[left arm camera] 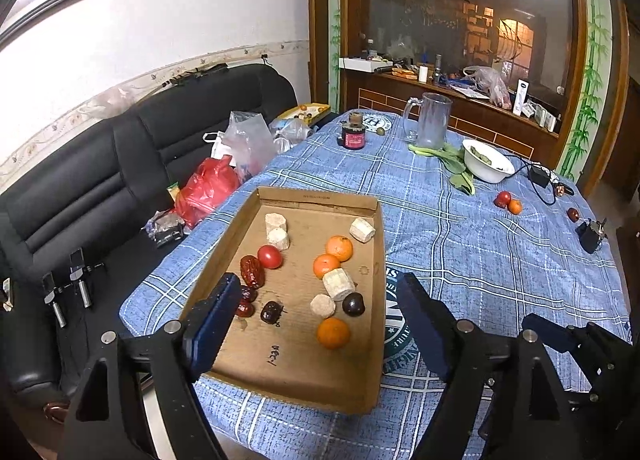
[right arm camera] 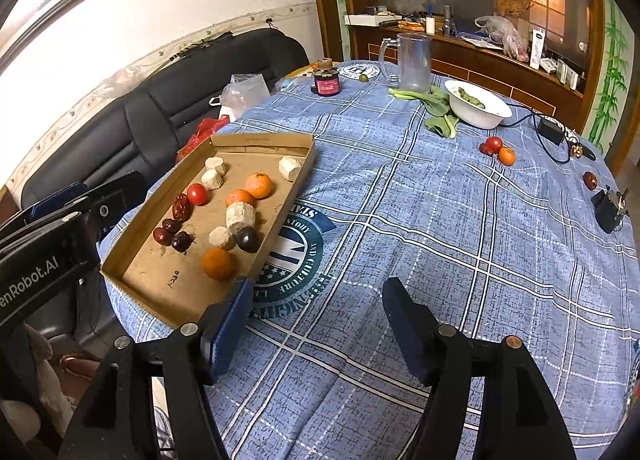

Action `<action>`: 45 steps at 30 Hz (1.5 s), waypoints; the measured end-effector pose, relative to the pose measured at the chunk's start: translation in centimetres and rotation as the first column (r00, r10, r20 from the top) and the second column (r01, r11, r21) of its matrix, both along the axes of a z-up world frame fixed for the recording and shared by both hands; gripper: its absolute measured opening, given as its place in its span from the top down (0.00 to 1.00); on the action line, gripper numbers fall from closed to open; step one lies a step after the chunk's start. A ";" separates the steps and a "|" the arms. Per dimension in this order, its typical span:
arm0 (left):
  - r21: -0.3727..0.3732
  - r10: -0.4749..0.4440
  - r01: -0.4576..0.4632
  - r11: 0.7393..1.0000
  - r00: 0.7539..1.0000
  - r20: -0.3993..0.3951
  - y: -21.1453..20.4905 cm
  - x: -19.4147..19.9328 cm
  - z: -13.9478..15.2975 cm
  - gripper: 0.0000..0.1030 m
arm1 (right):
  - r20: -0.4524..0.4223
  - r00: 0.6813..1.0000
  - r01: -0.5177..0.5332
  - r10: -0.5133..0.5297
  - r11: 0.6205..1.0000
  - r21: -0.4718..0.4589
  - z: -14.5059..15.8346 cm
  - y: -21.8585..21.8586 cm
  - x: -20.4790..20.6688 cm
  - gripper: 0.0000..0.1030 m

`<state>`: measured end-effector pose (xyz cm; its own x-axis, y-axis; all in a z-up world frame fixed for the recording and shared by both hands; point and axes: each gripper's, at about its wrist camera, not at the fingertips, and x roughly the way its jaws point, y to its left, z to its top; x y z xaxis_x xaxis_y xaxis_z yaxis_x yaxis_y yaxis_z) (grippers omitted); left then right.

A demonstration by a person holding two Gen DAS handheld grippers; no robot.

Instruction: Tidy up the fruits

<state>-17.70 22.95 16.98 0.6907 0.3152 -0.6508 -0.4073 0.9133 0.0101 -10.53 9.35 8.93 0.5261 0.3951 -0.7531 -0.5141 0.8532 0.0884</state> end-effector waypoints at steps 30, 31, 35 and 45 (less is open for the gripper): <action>0.096 0.235 -0.242 0.966 0.969 0.078 1.0 -6.0 2.8 0.04 | 0.044 0.995 -0.091 0.092 0.995 -0.031 0.4 1.6 -3.7 0.28; 0.084 0.226 -0.231 0.969 0.972 0.062 1.0 -5.8 2.6 0.04 | 0.044 0.995 -0.092 0.093 0.995 -0.032 0.4 1.7 -3.7 0.28; 0.058 0.210 -0.210 0.976 0.978 0.019 1.3 -5.3 1.8 0.04 | 0.042 0.995 -0.093 0.094 0.995 -0.037 0.2 1.8 -3.7 0.28; -0.004 0.194 -0.194 0.981 0.979 -0.056 2.5 -4.3 -0.4 0.04 | 0.016 0.996 -0.092 0.093 0.994 -0.051 -0.7 2.6 -3.2 0.26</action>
